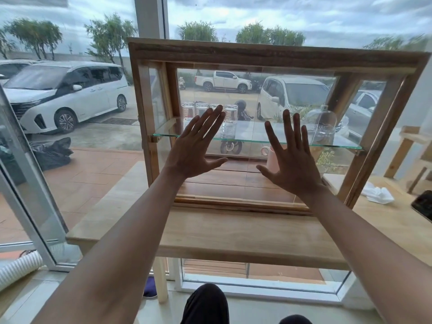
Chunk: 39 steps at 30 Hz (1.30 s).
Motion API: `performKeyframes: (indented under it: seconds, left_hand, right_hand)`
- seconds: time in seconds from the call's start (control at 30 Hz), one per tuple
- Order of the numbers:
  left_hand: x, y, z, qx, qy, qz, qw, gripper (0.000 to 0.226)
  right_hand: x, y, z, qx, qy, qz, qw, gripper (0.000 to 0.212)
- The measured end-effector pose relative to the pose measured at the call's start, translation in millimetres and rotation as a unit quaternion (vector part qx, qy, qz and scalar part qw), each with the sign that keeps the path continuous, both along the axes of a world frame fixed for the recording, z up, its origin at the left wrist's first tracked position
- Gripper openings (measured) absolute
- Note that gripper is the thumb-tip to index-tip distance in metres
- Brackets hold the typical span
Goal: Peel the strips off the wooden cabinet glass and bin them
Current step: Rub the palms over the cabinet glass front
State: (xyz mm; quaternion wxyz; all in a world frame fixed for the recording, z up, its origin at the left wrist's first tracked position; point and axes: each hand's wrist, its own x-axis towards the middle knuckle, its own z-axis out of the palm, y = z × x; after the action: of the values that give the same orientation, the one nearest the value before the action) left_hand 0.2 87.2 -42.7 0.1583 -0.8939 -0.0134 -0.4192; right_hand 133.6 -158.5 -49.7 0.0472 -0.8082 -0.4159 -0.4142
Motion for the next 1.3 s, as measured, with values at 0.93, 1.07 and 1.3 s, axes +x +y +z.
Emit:
performKeyframes:
  seconds: [0.93, 1.07, 1.3]
  left_hand:
    - [35.3, -46.7, 16.5, -0.013, -0.026, 0.012, 1.000, 0.113]
    - [37.2, -43.6, 16.8, -0.004, -0.018, 0.037, 0.999, 0.117]
    - [27.8, -30.6, 20.0, 0.025, -0.005, 0.057, 0.998, 0.111]
  right_hand:
    - [61.7, -70.8, -8.8, 0.133, 0.031, 0.011, 0.991, 0.067]
    - [62.3, -72.7, -9.0, 0.130, 0.033, -0.002, 0.991, 0.068]
    - [59.0, -72.0, -8.7, 0.127, 0.041, -0.015, 0.991, 0.068]
